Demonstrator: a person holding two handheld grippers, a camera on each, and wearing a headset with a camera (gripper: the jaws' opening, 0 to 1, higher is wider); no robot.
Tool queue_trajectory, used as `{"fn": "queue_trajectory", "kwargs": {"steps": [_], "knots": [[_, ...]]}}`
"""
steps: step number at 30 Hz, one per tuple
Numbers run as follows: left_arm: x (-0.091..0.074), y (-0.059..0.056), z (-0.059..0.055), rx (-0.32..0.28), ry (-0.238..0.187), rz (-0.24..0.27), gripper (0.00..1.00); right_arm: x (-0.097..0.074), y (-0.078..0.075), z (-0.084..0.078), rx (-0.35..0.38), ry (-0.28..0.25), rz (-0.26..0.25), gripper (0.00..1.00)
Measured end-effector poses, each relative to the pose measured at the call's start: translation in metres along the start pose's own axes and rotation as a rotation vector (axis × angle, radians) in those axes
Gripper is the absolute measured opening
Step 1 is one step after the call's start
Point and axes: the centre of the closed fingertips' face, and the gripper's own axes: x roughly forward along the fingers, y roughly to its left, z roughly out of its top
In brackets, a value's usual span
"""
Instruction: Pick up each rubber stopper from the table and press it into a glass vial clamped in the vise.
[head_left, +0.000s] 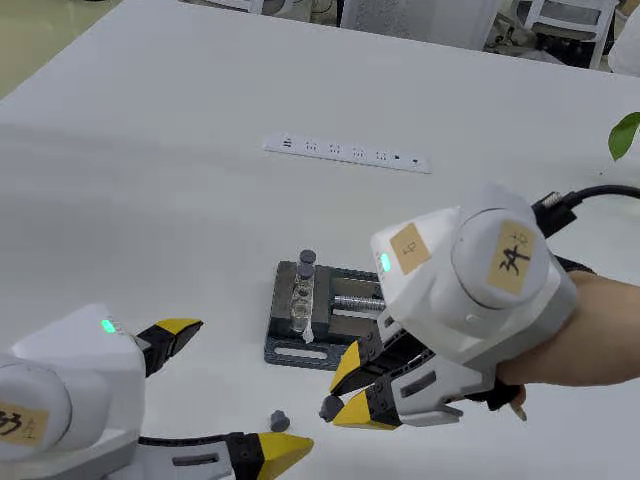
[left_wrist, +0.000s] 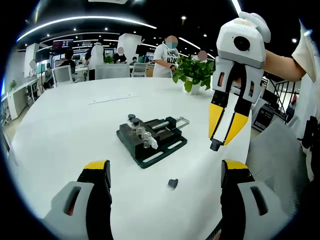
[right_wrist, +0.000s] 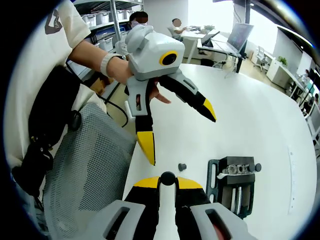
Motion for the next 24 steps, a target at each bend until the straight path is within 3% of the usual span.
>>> {"fn": "queue_trajectory", "kwargs": {"steps": [6,16,24], "knots": [[-0.003,0.005,-0.001,-0.007,-0.005,0.017,0.90,-0.005,-0.016,-0.002,-0.010,0.016,-0.009,0.06],[-0.009,0.012,-0.003,-0.007,-0.011,0.030,0.89,-0.017,-0.060,0.007,-0.055,0.061,-0.041,0.06],[-0.011,0.014,0.001,0.003,-0.007,0.041,0.88,-0.015,-0.089,0.006,-0.129,0.142,-0.047,0.06]]}}
